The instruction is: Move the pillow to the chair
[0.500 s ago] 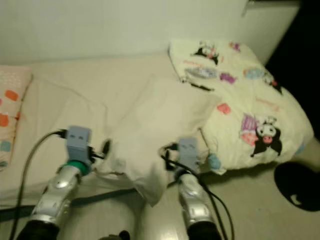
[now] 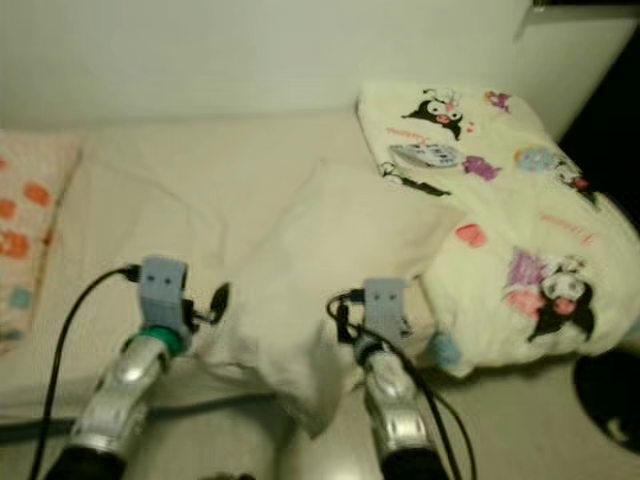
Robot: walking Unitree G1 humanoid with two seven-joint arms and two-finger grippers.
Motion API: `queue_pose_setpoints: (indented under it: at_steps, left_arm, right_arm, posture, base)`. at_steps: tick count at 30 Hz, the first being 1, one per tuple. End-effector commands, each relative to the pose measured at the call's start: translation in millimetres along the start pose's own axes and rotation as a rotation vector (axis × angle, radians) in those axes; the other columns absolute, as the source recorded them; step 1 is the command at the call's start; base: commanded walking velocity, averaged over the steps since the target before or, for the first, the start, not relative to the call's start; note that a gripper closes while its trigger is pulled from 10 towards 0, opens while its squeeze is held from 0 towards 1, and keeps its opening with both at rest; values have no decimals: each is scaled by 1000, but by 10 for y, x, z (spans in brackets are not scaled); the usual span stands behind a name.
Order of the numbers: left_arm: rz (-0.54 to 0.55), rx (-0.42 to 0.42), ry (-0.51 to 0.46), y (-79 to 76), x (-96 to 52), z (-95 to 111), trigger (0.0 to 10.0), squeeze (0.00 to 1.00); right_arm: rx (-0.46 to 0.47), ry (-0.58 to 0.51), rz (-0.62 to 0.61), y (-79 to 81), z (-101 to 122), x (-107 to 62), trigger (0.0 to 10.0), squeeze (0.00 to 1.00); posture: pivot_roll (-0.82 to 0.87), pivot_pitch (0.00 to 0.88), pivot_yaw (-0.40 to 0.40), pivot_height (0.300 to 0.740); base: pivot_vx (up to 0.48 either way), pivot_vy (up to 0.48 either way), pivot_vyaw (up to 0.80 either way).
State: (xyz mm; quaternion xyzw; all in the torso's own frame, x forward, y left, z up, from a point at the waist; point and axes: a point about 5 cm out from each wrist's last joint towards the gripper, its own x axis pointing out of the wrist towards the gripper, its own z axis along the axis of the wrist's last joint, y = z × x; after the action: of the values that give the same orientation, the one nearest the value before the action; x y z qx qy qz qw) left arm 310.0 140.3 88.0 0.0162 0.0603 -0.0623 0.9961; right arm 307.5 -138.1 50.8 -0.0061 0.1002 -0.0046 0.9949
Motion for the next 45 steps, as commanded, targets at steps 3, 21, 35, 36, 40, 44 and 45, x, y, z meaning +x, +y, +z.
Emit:
queue_pose_setpoints:
  at_steps: [3, 21, 35, 36, 40, 44, 45]
  left_arm:
    - [-13, -13, 9, -47, -26, -33, 10000, 0]
    - [-32, 5, 15, 4, -39, -51, 10000, 0]
    - [30, 34, 19, 53, -16, -49, 10000, 0]
    - [31, 35, 19, 53, -16, -47, 10000, 0]
    - [49, 37, 21, 69, -19, -50, 10000, 0]
    - [58, 38, 27, 72, -31, -70, 10000, 0]
    - [60, 38, 27, 71, -32, -72, 10000, 0]
  right_arm:
    - [1, 27, -40, -96, -69, -33, 10000, 0]
    - [20, 49, -67, -122, -119, -52, 10000, 0]
    - [26, 62, -66, -128, -126, -38, 10000, 0]
    - [27, 63, -65, -126, -124, -34, 10000, 0]
    - [27, 69, -57, -116, -125, -26, 10000, 0]
    - [31, 73, -55, -117, -129, -26, 10000, 0]
    - [32, 73, -55, -118, -131, -26, 10000, 0]
  posture:
    - [84, 29, 87, 740]
    - [75, 0, 103, 740]
    - [88, 0, 82, 740]
    - [88, 0, 82, 740]
    - [88, 0, 79, 735]
    - [91, 4, 75, 715]
    - [91, 4, 75, 710]
  base:
    - [320, 0, 0]
    - [317, 0, -232]
    - [78, 0, 0]
    - [0, 0, 0]
    - [0, 0, 0]
    - [0, 0, 0]
    - [0, 0, 0]
